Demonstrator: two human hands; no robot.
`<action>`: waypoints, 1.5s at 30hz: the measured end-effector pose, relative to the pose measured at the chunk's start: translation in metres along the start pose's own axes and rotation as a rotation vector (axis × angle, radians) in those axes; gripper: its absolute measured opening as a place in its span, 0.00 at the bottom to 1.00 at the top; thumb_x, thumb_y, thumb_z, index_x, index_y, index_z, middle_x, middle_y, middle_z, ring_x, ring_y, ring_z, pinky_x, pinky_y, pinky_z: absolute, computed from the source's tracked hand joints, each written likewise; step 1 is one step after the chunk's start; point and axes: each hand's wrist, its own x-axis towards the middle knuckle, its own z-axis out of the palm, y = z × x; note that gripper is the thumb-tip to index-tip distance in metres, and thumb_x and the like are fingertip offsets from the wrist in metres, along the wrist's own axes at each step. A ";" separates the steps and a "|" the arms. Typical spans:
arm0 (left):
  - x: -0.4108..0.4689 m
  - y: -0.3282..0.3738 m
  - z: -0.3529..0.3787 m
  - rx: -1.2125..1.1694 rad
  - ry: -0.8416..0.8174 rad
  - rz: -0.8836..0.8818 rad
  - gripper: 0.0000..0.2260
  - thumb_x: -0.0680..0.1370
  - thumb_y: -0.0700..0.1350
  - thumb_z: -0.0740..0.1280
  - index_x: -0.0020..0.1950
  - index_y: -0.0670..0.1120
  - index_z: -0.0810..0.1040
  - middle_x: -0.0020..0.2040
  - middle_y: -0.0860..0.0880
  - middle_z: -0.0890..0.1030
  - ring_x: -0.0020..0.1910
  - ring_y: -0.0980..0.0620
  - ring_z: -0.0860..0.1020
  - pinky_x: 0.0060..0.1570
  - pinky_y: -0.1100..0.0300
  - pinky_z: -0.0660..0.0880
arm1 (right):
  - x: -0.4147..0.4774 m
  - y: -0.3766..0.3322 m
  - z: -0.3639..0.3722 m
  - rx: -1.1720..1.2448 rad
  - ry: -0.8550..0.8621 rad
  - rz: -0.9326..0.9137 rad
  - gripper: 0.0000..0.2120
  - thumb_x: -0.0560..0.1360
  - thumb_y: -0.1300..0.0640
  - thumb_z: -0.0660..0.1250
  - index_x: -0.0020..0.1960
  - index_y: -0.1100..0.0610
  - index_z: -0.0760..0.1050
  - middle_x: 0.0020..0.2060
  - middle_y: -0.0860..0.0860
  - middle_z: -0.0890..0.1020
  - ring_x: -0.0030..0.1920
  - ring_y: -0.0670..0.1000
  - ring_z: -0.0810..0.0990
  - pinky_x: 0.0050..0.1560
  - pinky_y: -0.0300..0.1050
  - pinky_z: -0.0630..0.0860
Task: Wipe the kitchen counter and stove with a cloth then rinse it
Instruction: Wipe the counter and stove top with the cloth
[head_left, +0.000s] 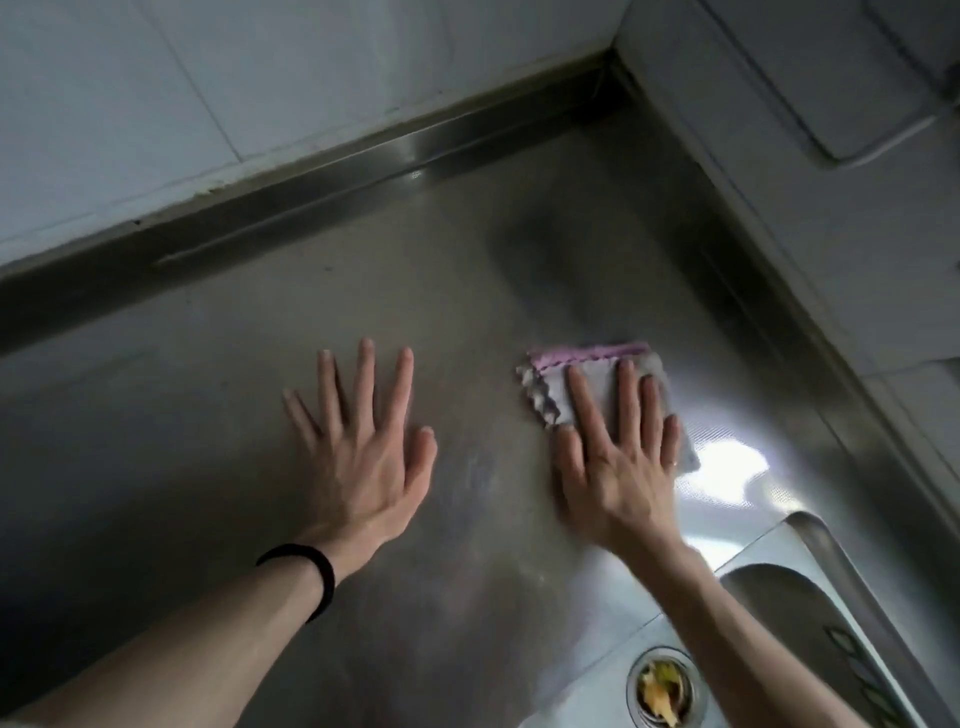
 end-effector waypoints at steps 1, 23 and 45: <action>-0.001 -0.002 0.003 0.007 0.025 0.009 0.34 0.80 0.59 0.53 0.86 0.53 0.53 0.86 0.42 0.53 0.84 0.30 0.49 0.76 0.23 0.47 | 0.026 0.014 -0.009 -0.005 0.014 0.012 0.29 0.82 0.34 0.40 0.82 0.32 0.40 0.85 0.52 0.40 0.84 0.57 0.37 0.81 0.61 0.36; 0.002 -0.002 0.006 0.047 0.086 0.000 0.35 0.78 0.59 0.55 0.85 0.51 0.58 0.84 0.39 0.58 0.82 0.29 0.54 0.74 0.22 0.51 | 0.051 -0.020 0.002 -0.168 -0.030 -0.590 0.27 0.85 0.38 0.45 0.83 0.35 0.45 0.85 0.51 0.46 0.85 0.57 0.43 0.82 0.63 0.44; 0.005 -0.003 0.012 0.002 0.168 0.003 0.34 0.73 0.59 0.61 0.76 0.46 0.75 0.81 0.38 0.67 0.79 0.28 0.62 0.73 0.21 0.54 | 0.100 -0.087 0.000 -0.168 -0.076 -0.648 0.27 0.85 0.38 0.44 0.83 0.35 0.43 0.85 0.50 0.40 0.84 0.56 0.36 0.81 0.61 0.35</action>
